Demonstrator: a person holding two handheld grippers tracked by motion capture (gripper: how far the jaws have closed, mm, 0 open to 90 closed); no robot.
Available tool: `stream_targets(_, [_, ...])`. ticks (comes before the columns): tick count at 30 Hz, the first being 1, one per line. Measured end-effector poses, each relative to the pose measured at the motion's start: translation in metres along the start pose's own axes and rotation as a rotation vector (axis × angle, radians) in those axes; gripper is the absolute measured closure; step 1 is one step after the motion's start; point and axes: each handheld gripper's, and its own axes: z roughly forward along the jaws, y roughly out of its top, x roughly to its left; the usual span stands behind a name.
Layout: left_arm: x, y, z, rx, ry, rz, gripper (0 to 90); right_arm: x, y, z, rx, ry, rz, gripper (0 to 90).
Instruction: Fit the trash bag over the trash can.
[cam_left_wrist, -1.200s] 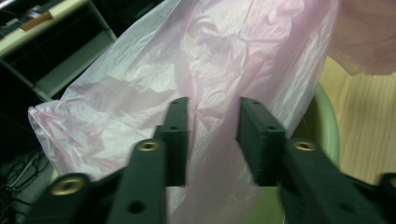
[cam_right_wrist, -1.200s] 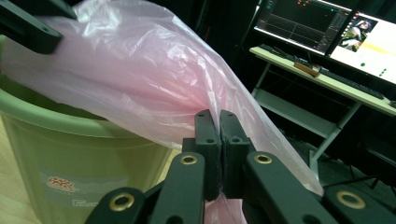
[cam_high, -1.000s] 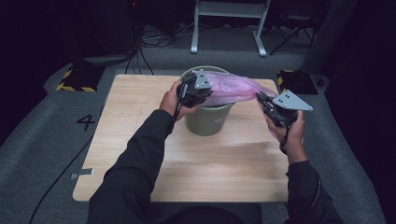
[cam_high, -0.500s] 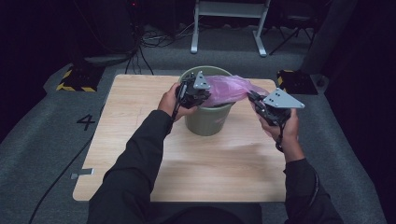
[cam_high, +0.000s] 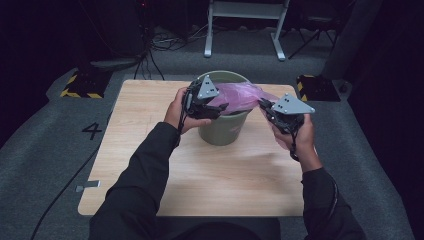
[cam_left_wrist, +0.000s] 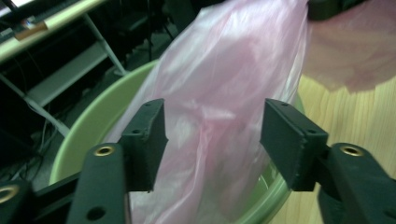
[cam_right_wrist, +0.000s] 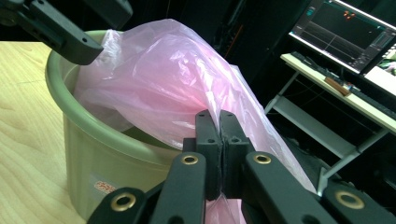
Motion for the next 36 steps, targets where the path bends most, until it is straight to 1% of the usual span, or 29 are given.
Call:
stream_targets(1, [-0.003, 0.002, 0.001, -0.012, -0.006, 0.004, 34.2, 0.000, 0.001, 0.000, 0.000, 0.006, -0.003, 89.2])
stream_targets(2, [-0.005, 0.003, 0.002, -0.011, -0.003, 0.012, 30.7, 0.001, 0.002, 0.001, -0.001, 0.013, -0.004, 89.2])
stream_targets(4, [-0.011, 0.007, 0.006, -0.006, 0.000, 0.036, 29.3, 0.001, 0.003, 0.000, -0.002, 0.020, -0.010, 89.1])
stream_targets(5, [-0.013, 0.008, 0.008, -0.009, -0.001, 0.037, 27.2, 0.002, 0.003, 0.001, -0.003, 0.019, -0.014, 89.1])
stream_targets(7, [-0.017, 0.011, 0.011, -0.009, 0.012, 0.043, 26.7, 0.004, 0.004, 0.002, -0.001, 0.032, -0.018, 89.1])
stream_targets(8, [-0.017, 0.012, 0.013, -0.003, 0.005, 0.048, 26.8, 0.005, 0.004, 0.002, 0.000, 0.034, -0.024, 89.1])
stream_targets(9, [-0.016, 0.012, 0.015, 0.006, 0.009, 0.051, 27.0, 0.005, 0.005, 0.003, 0.001, 0.037, -0.025, 89.1])
stream_targets(10, [-0.015, 0.012, 0.018, 0.016, 0.011, 0.050, 30.2, 0.006, 0.005, 0.003, 0.002, 0.047, -0.030, 89.0])
stream_targets(11, [-0.014, 0.011, 0.021, 0.025, 0.006, 0.043, 30.2, 0.006, 0.005, 0.003, 0.002, 0.047, -0.030, 89.0])
stream_targets(12, [-0.013, 0.010, 0.024, 0.039, 0.003, 0.036, 34.9, 0.008, 0.005, 0.003, 0.000, 0.049, -0.036, 88.8])
stream_targets(13, [-0.012, 0.009, 0.026, 0.048, 0.001, 0.033, 34.9, 0.008, 0.005, 0.003, 0.000, 0.049, -0.036, 88.8])
stream_targets(14, [-0.011, 0.007, 0.028, 0.052, -0.019, 0.026, 39.5, 0.008, 0.005, 0.002, -0.002, 0.051, -0.035, 88.7])
stream_targets(15, [-0.010, 0.005, 0.028, 0.047, -0.029, 0.021, 46.2, 0.009, 0.006, 0.002, -0.003, 0.057, -0.031, 88.7])
stream_targets(16, [-0.009, 0.004, 0.029, 0.047, -0.034, 0.024, 51.1, 0.009, 0.006, 0.002, -0.005, 0.060, -0.037, 88.6])
stream_targets(17, [-0.009, 0.003, 0.029, 0.048, -0.043, 0.038, 60.4, 0.010, 0.007, 0.002, -0.004, 0.060, -0.039, 88.5])
stream_targets(18, [-0.008, 0.002, 0.029, 0.054, -0.038, 0.046, 72.1, 0.010, 0.008, 0.003, -0.011, 0.063, -0.038, 88.2])
stream_targets(19, [-0.008, 0.002, 0.030, 0.064, -0.025, 0.049, 72.1, 0.010, 0.008, 0.003, -0.011, 0.063, -0.038, 88.2])
stream_targets(20, [-0.007, 0.001, 0.030, 0.072, -0.023, 0.052, 77.7, 0.011, 0.009, 0.003, -0.013, 0.067, -0.037, 87.8])
stream_targets(21, [-0.006, 0.001, 0.030, 0.072, -0.025, 0.047, 82.3, 0.011, 0.009, 0.003, -0.014, 0.065, -0.037, 87.0])
stream_targets(23, [-0.004, 0.000, 0.028, 0.060, -0.032, 0.043, 89.6, 0.013, 0.010, 0.003, -0.012, 0.069, -0.043, 86.3])
stream_targets(24, [-0.004, 0.000, 0.028, 0.061, -0.035, 0.041, 89.9, 0.014, 0.010, 0.003, -0.013, 0.072, -0.044, 86.2])
stream_targets(26, [-0.004, 0.000, 0.028, 0.067, -0.034, 0.053, 90.0, 0.014, 0.010, 0.003, -0.017, 0.075, -0.040, 85.7])
stream_targets(28, [-0.003, -0.001, 0.028, 0.067, -0.037, 0.051, 90.0, 0.014, 0.009, 0.003, -0.016, 0.077, -0.037, 84.6])
stream_targets(29, [-0.003, -0.001, 0.028, 0.069, -0.032, 0.048, 90.0, 0.014, 0.009, 0.003, -0.016, 0.078, -0.031, 82.6])
stream_targets(30, [-0.002, -0.001, 0.027, 0.076, -0.026, 0.051, 90.0, 0.014, 0.008, 0.002, -0.015, 0.071, -0.026, 73.7])
stream_targets(31, [-0.001, -0.001, 0.027, 0.080, -0.023, 0.053, 90.0, 0.014, 0.008, 0.002, -0.015, 0.071, -0.026, 73.7])
stream_targets(32, [0.000, -0.002, 0.027, 0.078, -0.023, 0.051, 90.0, 0.014, 0.008, 0.002, -0.017, 0.061, -0.026, 69.2])
stream_targets(33, [0.001, -0.002, 0.027, 0.083, -0.017, 0.051, 90.0, 0.013, 0.007, 0.001, -0.018, 0.056, -0.016, 60.9])
stream_targets(36, [0.003, -0.005, 0.026, 0.097, -0.015, 0.044, 90.0, 0.011, 0.003, -0.001, 0.001, 0.037, 0.001, 45.3])
